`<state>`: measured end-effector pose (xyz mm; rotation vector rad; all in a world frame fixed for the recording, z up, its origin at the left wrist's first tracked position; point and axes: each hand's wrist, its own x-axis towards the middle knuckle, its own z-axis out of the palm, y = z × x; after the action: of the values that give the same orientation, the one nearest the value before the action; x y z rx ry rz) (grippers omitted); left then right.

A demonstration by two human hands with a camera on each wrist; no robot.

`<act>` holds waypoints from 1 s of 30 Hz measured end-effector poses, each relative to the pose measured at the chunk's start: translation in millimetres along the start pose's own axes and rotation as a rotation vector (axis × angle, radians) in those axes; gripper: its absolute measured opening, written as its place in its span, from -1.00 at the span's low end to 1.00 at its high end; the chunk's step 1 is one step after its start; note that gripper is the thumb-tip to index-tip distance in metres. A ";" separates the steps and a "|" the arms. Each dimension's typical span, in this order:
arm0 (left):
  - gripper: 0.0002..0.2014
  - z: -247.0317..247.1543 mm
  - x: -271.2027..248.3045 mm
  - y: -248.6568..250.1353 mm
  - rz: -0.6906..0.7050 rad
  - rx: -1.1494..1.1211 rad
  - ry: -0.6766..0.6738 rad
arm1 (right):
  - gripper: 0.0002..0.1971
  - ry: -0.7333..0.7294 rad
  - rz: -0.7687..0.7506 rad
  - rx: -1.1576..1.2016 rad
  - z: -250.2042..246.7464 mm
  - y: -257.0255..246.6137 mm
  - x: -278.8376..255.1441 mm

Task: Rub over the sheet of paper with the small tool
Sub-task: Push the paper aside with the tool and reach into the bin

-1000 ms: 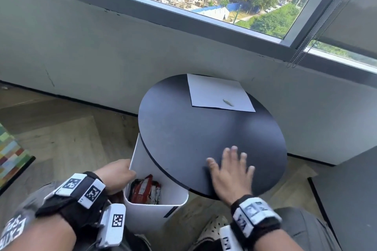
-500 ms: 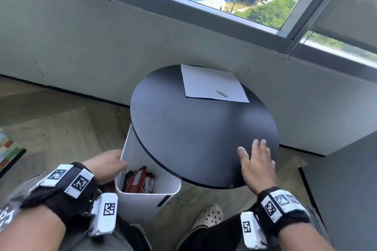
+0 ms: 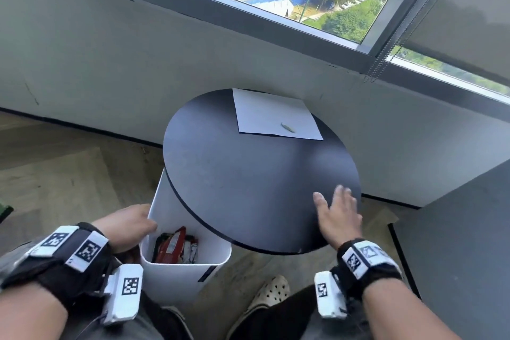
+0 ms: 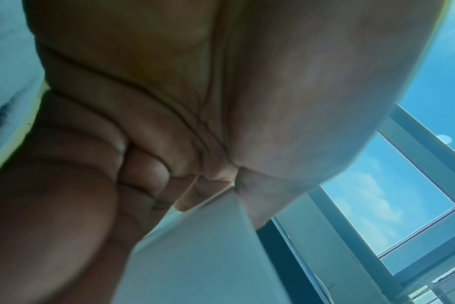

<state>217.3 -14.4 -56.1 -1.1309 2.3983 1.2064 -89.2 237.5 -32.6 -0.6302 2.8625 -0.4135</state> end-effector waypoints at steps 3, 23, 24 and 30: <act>-0.72 -0.2 2.2 -3.3 -0.006 -0.004 0.000 | -0.18 -0.117 0.000 -0.216 17.2 -1.2 -1.8; -0.73 -4.5 -4.0 2.0 -0.027 -0.031 0.007 | -0.18 -0.452 -0.755 -0.138 60.0 -139.9 -111.9; -0.73 -5.5 -4.2 1.4 -0.030 -0.033 0.010 | -0.19 -0.454 -0.808 -0.053 58.8 -147.0 -106.4; -0.71 -8.7 -4.9 1.3 -0.048 -0.044 0.036 | -0.18 -0.221 -0.158 -0.121 52.1 -130.6 -29.3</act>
<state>220.8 -17.9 -47.3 -1.2261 2.3666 1.2397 -0.8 124.4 -38.4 -0.8685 2.6511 -0.1793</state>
